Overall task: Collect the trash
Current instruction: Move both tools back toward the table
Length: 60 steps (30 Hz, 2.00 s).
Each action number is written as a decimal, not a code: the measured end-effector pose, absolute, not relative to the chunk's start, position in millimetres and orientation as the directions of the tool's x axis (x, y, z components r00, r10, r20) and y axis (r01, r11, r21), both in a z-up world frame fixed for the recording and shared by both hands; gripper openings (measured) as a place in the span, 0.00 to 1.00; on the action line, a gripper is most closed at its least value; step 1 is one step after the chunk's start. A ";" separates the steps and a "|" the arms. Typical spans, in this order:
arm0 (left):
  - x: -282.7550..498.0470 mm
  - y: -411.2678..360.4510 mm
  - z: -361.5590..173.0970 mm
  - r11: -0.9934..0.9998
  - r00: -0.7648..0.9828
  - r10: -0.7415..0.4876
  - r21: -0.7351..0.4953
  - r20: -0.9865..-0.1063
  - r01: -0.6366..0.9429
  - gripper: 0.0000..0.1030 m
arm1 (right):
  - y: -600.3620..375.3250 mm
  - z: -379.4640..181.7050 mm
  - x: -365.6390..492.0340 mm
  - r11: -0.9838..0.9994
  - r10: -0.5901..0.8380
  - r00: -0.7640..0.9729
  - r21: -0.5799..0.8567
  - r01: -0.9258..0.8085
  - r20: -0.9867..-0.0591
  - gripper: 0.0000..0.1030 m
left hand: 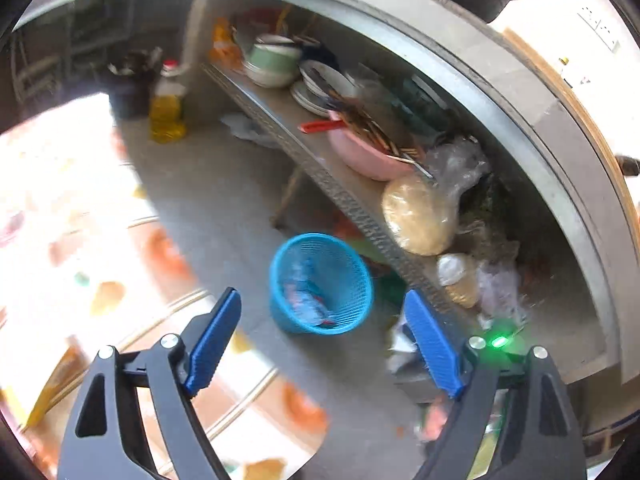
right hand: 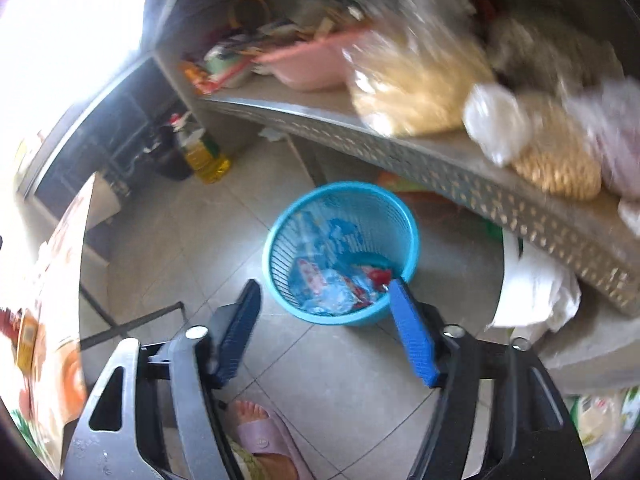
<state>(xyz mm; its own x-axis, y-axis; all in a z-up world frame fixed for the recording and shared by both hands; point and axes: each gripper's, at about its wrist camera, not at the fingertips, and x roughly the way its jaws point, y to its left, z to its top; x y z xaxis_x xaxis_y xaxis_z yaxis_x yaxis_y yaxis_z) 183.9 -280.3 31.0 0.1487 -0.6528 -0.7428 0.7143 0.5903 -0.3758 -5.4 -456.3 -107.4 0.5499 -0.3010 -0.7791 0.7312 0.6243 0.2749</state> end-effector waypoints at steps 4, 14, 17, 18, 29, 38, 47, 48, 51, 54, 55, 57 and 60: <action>171.5 -234.1 35.9 0.629 0.212 -0.642 -0.348 -0.737 0.695 0.82 | -431.7 -75.1 1.5 0.701 -0.325 0.581 0.223 0.678 -0.746 0.78; 156.4 -138.0 42.4 0.706 0.324 -0.632 -0.350 -0.704 0.616 0.94 | -376.7 -15.3 19.3 0.805 -0.351 0.627 0.118 0.582 -0.695 0.92; 150.7 -112.4 45.7 0.731 0.377 -0.624 -0.341 -0.684 0.591 0.94 | -361.2 -2.3 26.5 0.816 -0.371 0.614 0.070 0.573 -0.697 0.92; 148.8 -104.4 46.7 0.737 0.394 -0.623 -0.341 -0.675 0.583 0.94 | -355.2 1.7 28.8 0.822 -0.371 0.614 0.060 0.566 -0.697 0.92; 129.6 -8.6 46.6 0.786 0.543 -0.609 -0.348 -0.577 0.512 0.94 | -287.9 35.4 55.2 0.888 -0.382 0.636 -0.077 0.453 -0.670 0.92; 102.3 69.9 33.5 0.834 0.633 -0.551 -0.351 -0.544 0.425 0.94 | -224.6 42.8 83.2 0.972 -0.214 0.734 -0.064 0.227 -0.645 0.92; 87.0 110.2 21.1 0.892 0.697 -0.449 -0.238 -0.559 0.384 0.95 | -179.0 47.3 109.1 0.993 0.068 0.763 0.121 0.014 -0.643 0.92; 86.1 112.7 18.7 0.894 0.695 -0.445 -0.232 -0.565 0.383 0.94 | -175.3 46.0 111.4 0.992 0.081 0.755 0.125 0.002 -0.650 0.92; 86.8 120.8 12.0 0.905 0.695 -0.420 -0.219 -0.583 0.364 0.95 | -162.3 41.7 115.0 0.991 0.107 0.739 0.130 -0.027 -0.665 0.92; 87.0 128.0 7.5 0.916 0.702 -0.398 -0.213 -0.591 0.340 0.94 | -155.3 38.4 120.1 0.989 0.129 0.724 0.140 -0.046 -0.677 0.92; 88.3 130.9 5.7 0.919 0.702 -0.392 -0.217 -0.594 0.330 0.94 | -152.7 37.5 121.9 0.988 0.138 0.719 0.146 -0.052 -0.682 0.92; 92.0 134.1 3.6 0.923 0.700 -0.384 -0.227 -0.602 0.311 0.95 | -151.6 36.4 123.9 0.986 0.153 0.711 0.158 -0.059 -0.686 0.92; 101.2 138.9 -0.4 0.933 0.694 -0.359 -0.245 -0.624 0.262 0.94 | -147.8 35.8 127.4 0.982 0.174 0.701 0.175 -0.072 -0.691 0.92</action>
<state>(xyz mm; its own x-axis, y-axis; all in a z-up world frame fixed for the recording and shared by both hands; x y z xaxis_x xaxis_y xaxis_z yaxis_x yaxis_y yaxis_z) 101.2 138.9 -0.4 0.6945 -0.3587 -0.6238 0.2621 0.9334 -0.2450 127.4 -147.8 35.8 0.7015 0.1741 -0.6911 -0.0716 0.9820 0.1747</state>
